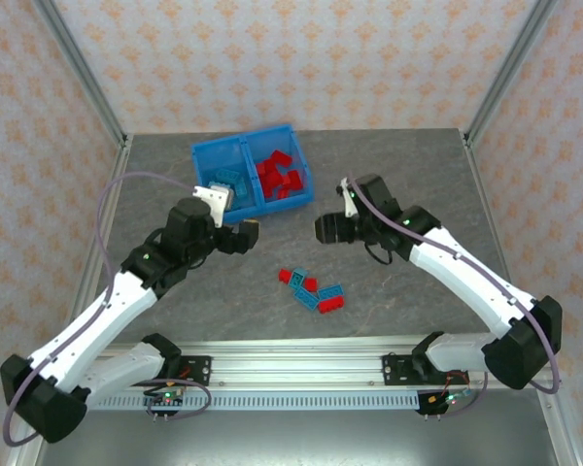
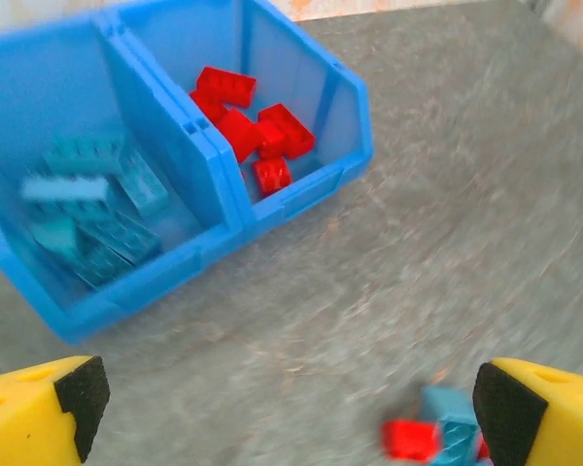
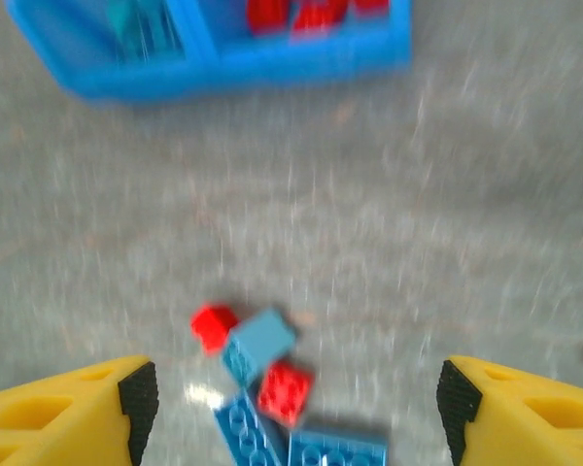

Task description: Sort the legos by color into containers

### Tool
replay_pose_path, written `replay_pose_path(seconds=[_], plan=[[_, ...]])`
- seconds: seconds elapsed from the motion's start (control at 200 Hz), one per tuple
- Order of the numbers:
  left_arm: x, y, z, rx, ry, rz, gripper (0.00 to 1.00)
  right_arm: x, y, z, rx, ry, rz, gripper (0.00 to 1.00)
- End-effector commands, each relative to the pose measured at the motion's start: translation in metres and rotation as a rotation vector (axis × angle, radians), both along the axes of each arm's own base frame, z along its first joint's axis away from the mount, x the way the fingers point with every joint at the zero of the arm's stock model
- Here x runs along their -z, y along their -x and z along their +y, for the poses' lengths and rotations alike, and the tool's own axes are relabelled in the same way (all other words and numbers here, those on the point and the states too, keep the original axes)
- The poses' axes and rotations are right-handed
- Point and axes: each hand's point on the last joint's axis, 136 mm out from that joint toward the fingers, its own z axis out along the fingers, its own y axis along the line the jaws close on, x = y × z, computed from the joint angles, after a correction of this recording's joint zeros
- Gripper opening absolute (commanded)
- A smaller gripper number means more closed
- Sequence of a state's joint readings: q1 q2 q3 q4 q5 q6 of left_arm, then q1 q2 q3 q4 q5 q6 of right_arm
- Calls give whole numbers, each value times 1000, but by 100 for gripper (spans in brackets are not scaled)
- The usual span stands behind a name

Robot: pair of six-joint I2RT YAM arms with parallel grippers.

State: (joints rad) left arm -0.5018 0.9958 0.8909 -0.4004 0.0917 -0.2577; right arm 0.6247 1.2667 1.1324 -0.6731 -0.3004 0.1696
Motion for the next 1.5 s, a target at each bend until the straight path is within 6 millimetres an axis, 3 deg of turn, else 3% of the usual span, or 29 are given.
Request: replay_pose_path(seconds=[0.0, 0.12, 0.26, 0.46, 0.576, 0.736, 1.061, 1.321, 1.491], plan=[[38, 7, -10, -235, 242, 261, 99, 13, 40, 5, -82, -77, 155, 78], [75, 12, -36, -347, 298, 410, 91, 25, 48, 9, -103, -84, 214, 78], [117, 25, -69, -348, 222, 560, 83, 31, 46, 10, -110, -70, 225, 78], [160, 32, -87, -337, 172, 662, 76, 34, 44, 11, -109, -70, 225, 78], [168, 28, -84, -365, 145, 656, 75, 35, 44, 12, -107, -71, 223, 78], [181, 22, -86, -419, 135, 681, 66, 35, 43, 11, -104, -67, 222, 78], [198, 28, -100, -386, 175, 751, 66, 34, 45, 9, -95, -68, 223, 78], [214, 55, -85, -381, 124, 827, 42, 35, 42, 9, -84, -66, 220, 78], [213, 55, -74, -392, 81, 794, 30, 35, 40, 10, -78, -72, 216, 78]])
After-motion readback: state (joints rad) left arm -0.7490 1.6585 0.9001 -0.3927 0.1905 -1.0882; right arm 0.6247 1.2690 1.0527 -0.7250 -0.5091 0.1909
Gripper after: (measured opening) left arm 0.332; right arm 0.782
